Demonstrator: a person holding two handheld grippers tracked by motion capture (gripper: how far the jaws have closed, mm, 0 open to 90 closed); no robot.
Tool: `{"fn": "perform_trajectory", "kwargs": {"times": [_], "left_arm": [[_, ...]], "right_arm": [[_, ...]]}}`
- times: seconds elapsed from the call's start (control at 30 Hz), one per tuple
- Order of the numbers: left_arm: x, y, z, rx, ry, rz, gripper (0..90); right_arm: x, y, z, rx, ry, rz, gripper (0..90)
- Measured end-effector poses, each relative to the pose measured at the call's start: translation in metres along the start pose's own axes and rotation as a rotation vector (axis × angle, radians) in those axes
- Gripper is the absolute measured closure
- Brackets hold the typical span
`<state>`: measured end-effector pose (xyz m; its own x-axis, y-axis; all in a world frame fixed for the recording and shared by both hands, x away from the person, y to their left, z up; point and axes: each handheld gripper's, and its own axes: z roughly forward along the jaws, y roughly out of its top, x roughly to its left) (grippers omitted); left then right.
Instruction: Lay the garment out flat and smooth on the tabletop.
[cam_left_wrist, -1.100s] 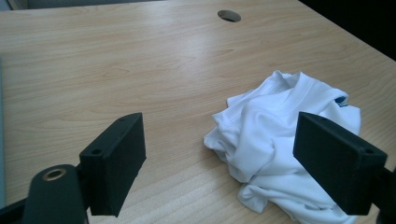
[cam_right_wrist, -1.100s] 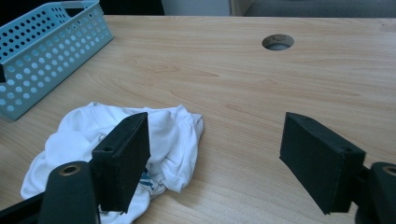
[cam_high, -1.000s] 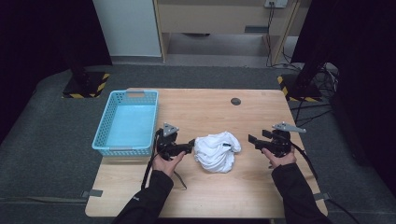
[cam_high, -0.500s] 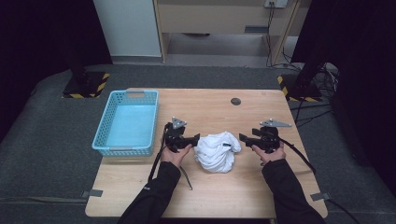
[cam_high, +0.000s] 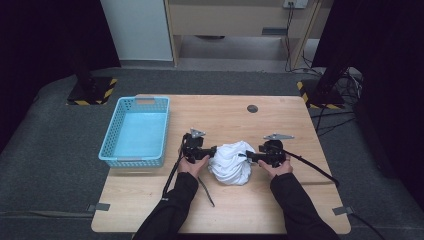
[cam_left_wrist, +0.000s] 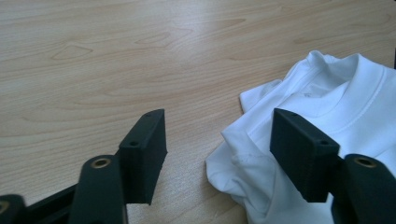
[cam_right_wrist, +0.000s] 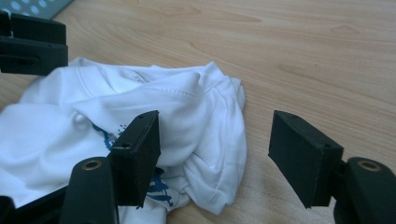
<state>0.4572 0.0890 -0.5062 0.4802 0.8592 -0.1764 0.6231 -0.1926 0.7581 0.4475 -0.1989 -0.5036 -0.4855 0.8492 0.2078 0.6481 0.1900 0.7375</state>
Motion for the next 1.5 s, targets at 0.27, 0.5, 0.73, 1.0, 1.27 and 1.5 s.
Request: {"fn": "perform_trajectory", "kwargs": {"times": [0.27, 0.5, 0.73, 1.0, 1.27, 1.5], "left_arm": [[-0.001, -0.003, 0.006, 0.047, 0.001, 0.027, 58.5], [-0.004, -0.006, 0.009, 0.076, -0.008, 0.043, 79.1], [-0.004, -0.005, 0.006, 0.075, -0.012, 0.064, 88.9], [0.000, 0.002, -0.015, 0.019, -0.001, 0.075, 89.4], [0.001, 0.022, -0.050, -0.057, 0.021, 0.101, 89.5], [-0.025, 0.053, -0.074, -0.137, 0.081, 0.216, 89.5]], "right_arm": [[0.002, -0.006, 0.010, 0.022, -0.007, -0.002, 46.0], [0.004, -0.009, 0.013, 0.035, 0.009, -0.014, 68.8], [0.004, -0.008, 0.008, 0.037, 0.025, -0.038, 83.5], [0.001, -0.001, -0.009, -0.002, 0.026, -0.042, 83.3], [-0.008, 0.017, -0.041, -0.081, 0.020, -0.028, 84.5], [0.007, 0.043, -0.063, -0.148, 0.002, -0.081, 85.1]]}}
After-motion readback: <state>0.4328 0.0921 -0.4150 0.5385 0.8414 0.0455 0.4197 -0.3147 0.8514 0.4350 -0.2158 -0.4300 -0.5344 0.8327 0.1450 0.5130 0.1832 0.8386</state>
